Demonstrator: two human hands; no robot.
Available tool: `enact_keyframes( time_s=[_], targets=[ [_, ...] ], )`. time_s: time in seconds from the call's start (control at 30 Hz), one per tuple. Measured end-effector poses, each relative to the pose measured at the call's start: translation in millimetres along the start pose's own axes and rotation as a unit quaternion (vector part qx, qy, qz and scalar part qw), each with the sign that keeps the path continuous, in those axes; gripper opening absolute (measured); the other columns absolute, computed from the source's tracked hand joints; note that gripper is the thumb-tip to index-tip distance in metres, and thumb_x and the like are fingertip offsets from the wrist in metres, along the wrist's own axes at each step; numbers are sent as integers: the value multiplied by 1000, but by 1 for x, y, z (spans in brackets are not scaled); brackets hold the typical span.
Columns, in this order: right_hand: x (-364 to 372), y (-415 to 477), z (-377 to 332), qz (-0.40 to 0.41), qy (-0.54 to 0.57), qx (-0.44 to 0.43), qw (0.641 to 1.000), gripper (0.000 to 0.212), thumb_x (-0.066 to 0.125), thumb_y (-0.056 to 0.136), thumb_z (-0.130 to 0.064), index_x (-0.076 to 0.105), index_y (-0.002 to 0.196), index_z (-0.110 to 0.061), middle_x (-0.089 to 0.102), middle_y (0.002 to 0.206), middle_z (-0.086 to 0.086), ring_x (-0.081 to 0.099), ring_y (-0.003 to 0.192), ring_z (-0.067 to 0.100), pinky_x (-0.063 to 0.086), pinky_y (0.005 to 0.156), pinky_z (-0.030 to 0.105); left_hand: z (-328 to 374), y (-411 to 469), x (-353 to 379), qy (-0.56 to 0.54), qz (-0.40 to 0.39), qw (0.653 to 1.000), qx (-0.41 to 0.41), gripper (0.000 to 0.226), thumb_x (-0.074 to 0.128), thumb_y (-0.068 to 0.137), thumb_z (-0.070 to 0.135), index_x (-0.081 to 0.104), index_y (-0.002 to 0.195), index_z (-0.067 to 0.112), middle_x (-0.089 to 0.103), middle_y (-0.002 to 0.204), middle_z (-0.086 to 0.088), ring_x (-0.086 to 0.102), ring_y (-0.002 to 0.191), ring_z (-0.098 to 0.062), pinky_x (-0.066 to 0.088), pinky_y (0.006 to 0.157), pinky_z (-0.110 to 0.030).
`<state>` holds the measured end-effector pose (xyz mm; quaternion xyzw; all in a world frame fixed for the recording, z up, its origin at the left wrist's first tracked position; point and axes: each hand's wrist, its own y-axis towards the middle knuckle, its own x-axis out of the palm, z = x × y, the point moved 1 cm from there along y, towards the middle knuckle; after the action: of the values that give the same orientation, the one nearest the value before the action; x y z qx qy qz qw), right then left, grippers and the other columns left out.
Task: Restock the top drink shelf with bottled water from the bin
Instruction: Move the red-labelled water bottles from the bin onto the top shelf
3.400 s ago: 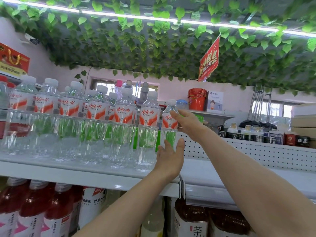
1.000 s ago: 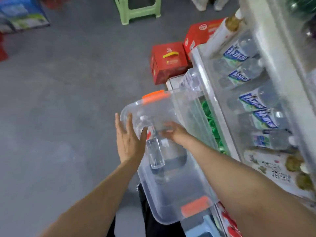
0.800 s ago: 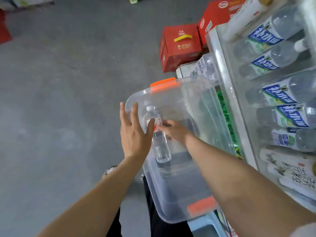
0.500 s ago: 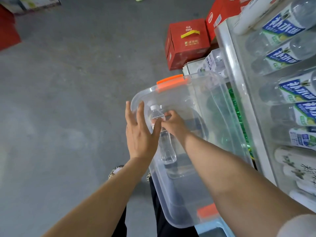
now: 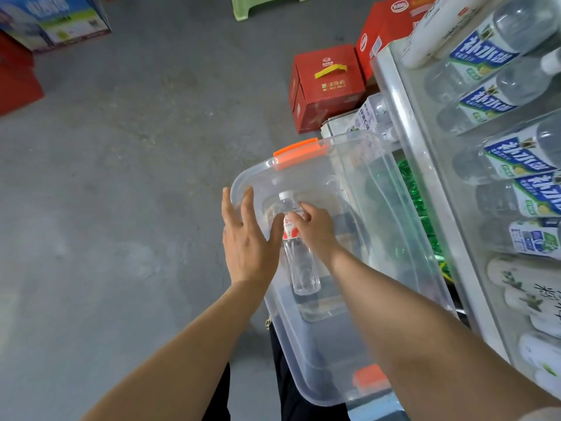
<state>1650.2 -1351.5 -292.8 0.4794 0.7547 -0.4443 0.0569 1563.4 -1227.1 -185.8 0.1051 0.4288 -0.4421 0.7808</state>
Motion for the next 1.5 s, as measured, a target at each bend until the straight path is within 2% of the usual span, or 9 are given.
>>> enact_keyframes(
  time_s=[0.23,0.37,0.47,0.63,0.83,1.03,1.2,1.4,1.5],
  targets=[
    [-10,-1,8,-47,71,26,996,48,58,99,-42,54,145,-27,75,96,6,69,79,0,45,57,5,1,-1,4,1,4,1000,1,66,47,93,62,28,149,34,9,164,0,49,129,-30,50,99,-48],
    [-15,3,9,-83,127,61,987,53,65,96,-43,54,145,-26,74,73,-8,70,83,2,56,85,29,-1,0,4,3,5,1000,-2,67,47,93,61,29,151,32,9,164,-1,45,133,-30,49,101,-49],
    [-22,6,10,-133,134,70,980,55,67,94,-47,53,144,-28,72,67,-15,63,66,-6,45,70,24,-1,0,4,3,4,1000,-3,67,46,94,61,29,151,31,9,164,-2,42,136,-29,48,102,-49],
    [-30,11,3,-173,146,102,969,47,77,88,-40,63,128,-20,77,97,3,64,79,16,50,72,34,2,-1,5,-1,0,1000,0,67,46,94,61,29,151,31,8,164,-1,42,136,-29,48,103,-49],
    [-26,9,4,-150,121,103,976,51,78,86,-37,53,126,-17,67,113,7,68,78,17,57,73,34,1,0,5,9,-1,1000,-3,67,45,94,62,27,151,32,7,164,-1,38,139,-28,44,106,-47],
    [-33,-5,12,-161,122,113,973,67,72,91,-37,44,148,-17,58,137,-1,67,101,20,56,74,34,-2,-1,5,10,-2,1000,-2,65,49,95,58,27,151,33,8,164,-1,46,131,-30,47,101,-49],
    [-40,-13,17,-171,172,137,960,30,67,96,-27,64,126,-23,73,115,16,67,96,34,46,105,58,-2,-1,5,16,-2,1000,-4,64,50,96,58,27,150,34,9,163,0,55,118,-33,49,98,-48],
    [-30,-14,13,-107,119,123,980,48,73,85,-51,65,121,-19,73,112,7,71,92,19,56,70,29,-3,-1,6,10,-2,1000,-2,64,50,95,57,27,150,34,8,163,1,51,125,-34,49,99,-50],
    [-25,-9,16,-90,100,124,983,74,81,76,-58,57,133,-18,68,119,2,70,94,16,53,71,26,-3,-1,5,7,-3,1000,-2,64,51,95,57,28,150,33,8,163,0,51,125,-33,49,99,-49]
  ],
)
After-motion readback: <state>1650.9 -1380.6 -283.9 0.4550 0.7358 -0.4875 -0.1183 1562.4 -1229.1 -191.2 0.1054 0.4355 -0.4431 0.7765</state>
